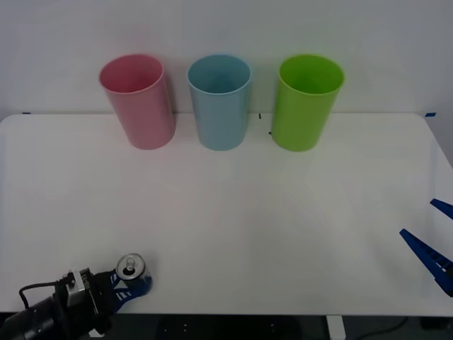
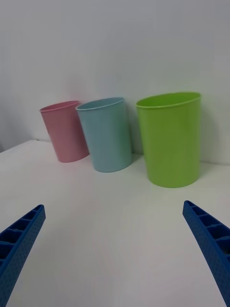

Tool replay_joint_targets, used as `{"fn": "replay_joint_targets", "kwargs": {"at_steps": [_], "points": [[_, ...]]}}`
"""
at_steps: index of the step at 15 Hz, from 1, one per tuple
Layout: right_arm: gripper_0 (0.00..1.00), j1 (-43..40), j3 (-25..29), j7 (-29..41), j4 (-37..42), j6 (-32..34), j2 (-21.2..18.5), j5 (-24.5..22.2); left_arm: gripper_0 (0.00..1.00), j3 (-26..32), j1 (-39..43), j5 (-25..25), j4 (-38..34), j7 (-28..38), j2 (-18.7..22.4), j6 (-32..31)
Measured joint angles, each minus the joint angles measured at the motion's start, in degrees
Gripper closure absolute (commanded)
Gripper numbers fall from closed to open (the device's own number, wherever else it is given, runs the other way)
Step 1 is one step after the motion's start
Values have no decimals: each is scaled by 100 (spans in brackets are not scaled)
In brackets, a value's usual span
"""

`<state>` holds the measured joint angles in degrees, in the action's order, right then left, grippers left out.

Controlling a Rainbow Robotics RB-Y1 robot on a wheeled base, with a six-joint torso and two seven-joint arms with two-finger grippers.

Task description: Grasp the object on the table and drop it into the matching bin: aluminum can to the light blue bin, PET bottle to the pink bin.

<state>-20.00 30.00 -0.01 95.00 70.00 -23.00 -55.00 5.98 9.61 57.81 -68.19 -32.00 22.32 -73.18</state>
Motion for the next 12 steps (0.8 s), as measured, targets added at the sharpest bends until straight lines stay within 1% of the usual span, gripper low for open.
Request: {"fn": "replay_joint_targets", "kwargs": {"at_steps": [2,6,10,12], "points": [[0,0,0,1,0,0,0,0,100,136,59,-84,-157,83,1,94],[0,0,0,1,0,0,0,0,100,179,105,-495,-660,358,1,707],[0,0,0,1,0,0,0,0,100,412,282,-692,-1377,1131,1,1164],[0,0,0,1,0,0,0,0,100,551,359,-761,-1709,1490,-4,1286]]}}
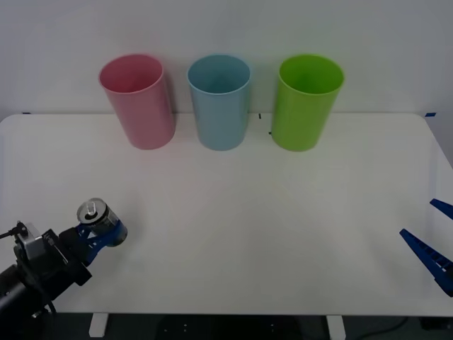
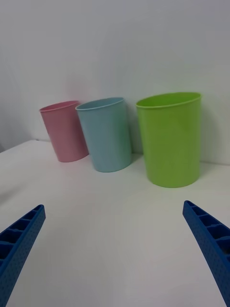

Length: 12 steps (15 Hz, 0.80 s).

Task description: Grasp the object on the table and drop it into the matching bin: aluminum can to the light blue bin, PET bottle to the pink bin.

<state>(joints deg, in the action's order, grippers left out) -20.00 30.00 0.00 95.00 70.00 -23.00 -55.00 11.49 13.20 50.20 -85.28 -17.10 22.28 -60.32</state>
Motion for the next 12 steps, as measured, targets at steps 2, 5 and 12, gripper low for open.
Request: {"fn": "replay_joint_targets", "kwargs": {"at_steps": [2,5,12], "points": [[0,0,0,0,0,0,0,0,100,79,10,-10,-297,347,4,103],[0,0,0,0,0,0,0,0,100,33,-45,81,-861,993,-8,372],[0,0,0,-1,0,0,0,0,100,-414,-760,283,-1272,1715,-7,1293]]}}
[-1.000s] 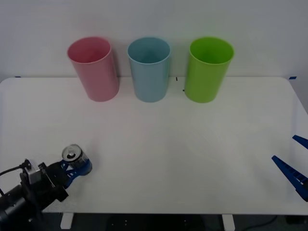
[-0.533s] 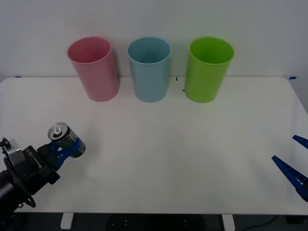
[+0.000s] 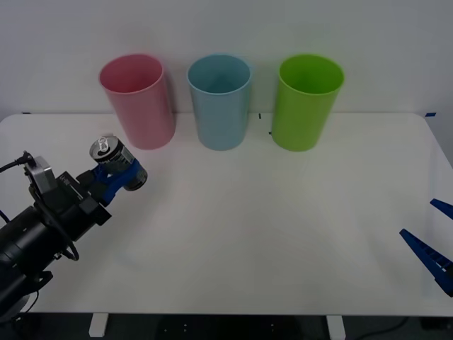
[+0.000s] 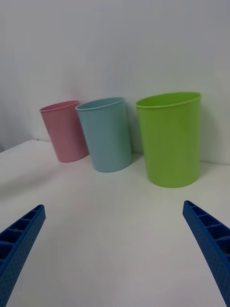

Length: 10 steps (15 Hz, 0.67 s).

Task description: Grasp the object on the table and drop it into the matching bin: aluminum can to the light blue bin, PET bottle to the pink bin.

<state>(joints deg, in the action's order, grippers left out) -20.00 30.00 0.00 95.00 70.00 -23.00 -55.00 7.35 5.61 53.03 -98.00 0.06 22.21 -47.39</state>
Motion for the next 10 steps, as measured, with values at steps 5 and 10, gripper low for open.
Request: {"fn": "replay_joint_targets", "kwargs": {"at_steps": [5,10], "points": [[0,0,0,0,0,0,0,0,100,53,-739,602,-1,1057,2,207],[0,0,0,0,0,0,0,0,100,-70,-1391,1110,0,1653,-189,586]]}}
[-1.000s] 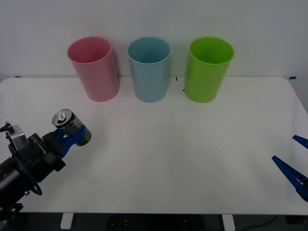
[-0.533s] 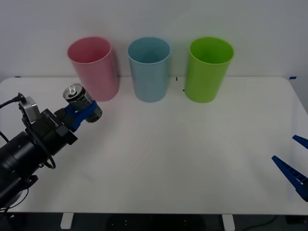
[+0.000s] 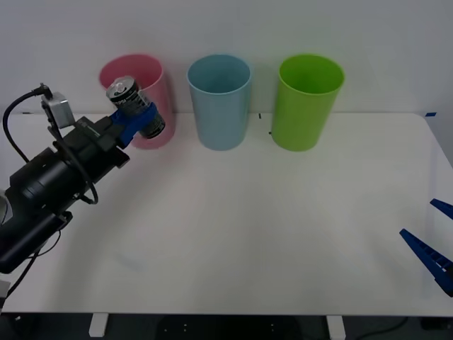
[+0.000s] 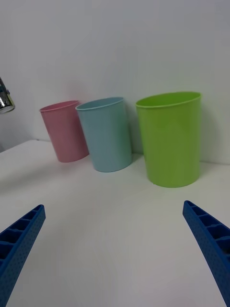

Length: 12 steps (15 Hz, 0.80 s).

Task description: Grasp the object on the table and drop it into the matching bin: aluminum can to the light blue bin, PET bottle to the pink bin.

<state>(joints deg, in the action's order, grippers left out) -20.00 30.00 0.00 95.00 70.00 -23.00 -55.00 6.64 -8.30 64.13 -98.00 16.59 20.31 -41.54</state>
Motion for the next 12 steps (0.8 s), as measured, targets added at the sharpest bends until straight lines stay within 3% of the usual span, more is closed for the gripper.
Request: {"fn": "replay_joint_targets", "kwargs": {"at_steps": [5,12], "points": [[0,0,0,1,0,0,0,0,100,-216,-737,730,169,217,-498,590],[0,0,0,1,0,0,0,0,100,-243,-2443,1371,1875,289,-766,791]]}}
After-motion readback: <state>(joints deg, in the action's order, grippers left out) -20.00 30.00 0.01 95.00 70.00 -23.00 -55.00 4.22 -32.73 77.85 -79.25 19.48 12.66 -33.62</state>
